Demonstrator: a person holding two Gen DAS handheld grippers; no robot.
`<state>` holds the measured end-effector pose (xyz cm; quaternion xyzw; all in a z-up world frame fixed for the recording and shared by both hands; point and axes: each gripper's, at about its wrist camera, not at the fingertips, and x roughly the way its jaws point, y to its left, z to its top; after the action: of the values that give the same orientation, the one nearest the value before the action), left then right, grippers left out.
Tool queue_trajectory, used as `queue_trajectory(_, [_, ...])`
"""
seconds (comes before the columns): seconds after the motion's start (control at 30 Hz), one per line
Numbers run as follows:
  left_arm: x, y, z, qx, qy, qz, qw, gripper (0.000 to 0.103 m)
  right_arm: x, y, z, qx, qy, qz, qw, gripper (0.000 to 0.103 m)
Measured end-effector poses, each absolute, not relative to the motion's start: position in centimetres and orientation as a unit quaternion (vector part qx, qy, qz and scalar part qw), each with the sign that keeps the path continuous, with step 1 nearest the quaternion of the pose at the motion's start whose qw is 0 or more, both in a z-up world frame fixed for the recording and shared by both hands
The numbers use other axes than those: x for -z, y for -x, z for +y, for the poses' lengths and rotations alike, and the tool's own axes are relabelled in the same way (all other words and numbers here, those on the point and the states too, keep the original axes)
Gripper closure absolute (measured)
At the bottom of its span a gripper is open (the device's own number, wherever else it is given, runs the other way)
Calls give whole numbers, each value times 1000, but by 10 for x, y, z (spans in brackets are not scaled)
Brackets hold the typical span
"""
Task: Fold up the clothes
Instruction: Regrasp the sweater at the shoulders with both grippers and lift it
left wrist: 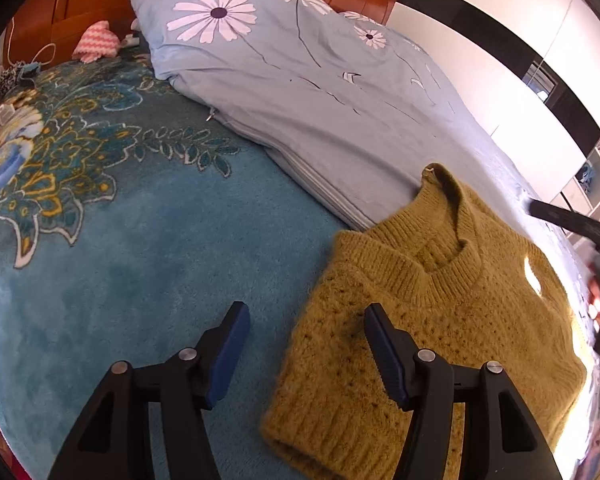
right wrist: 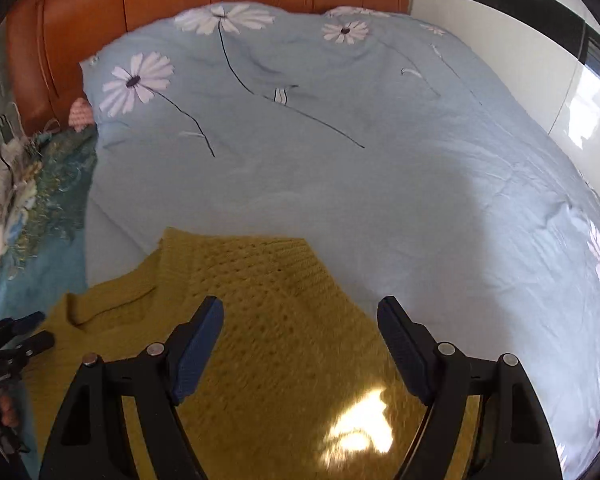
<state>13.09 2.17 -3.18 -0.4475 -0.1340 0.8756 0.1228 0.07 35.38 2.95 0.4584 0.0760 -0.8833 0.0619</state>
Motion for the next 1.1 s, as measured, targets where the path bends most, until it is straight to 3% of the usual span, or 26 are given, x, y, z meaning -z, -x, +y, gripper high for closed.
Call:
queue_trajectory(0.2, [32, -126, 18, -869, 449, -158, 132, 43, 17, 60, 344, 861, -493, 95, 74, 23])
queue_trajectory(0.3, [33, -127, 23, -867, 452, -152, 144, 51, 32, 70, 341, 856, -503, 81, 84, 23])
queue_trajectory(0.37, [33, -128, 27, -862, 455, -155, 161, 62, 34, 67, 340, 858, -500, 66, 92, 26])
queue_trajectory(0.43, [35, -128, 29, -859, 458, -157, 167, 69, 33, 63, 340, 858, -501, 51, 98, 48])
queue_trajectory(0.57, [38, -127, 18, -850, 459, -188, 175, 88, 24, 55, 328, 857, -502, 70, 92, 83])
queue_trajectory(0.6, [38, -127, 15, -847, 460, -198, 181, 89, 20, 55, 327, 859, -499, 72, 86, 92])
queue_trajectory(0.83, [23, -138, 14, -861, 426, -193, 202, 93, -25, 23, 346, 889, -451, 14, 77, 95])
queue_trajectory(1.1, [-37, -161, 19, -897, 353, -150, 218, 93, -131, -58, 376, 934, -355, -8, 46, 95])
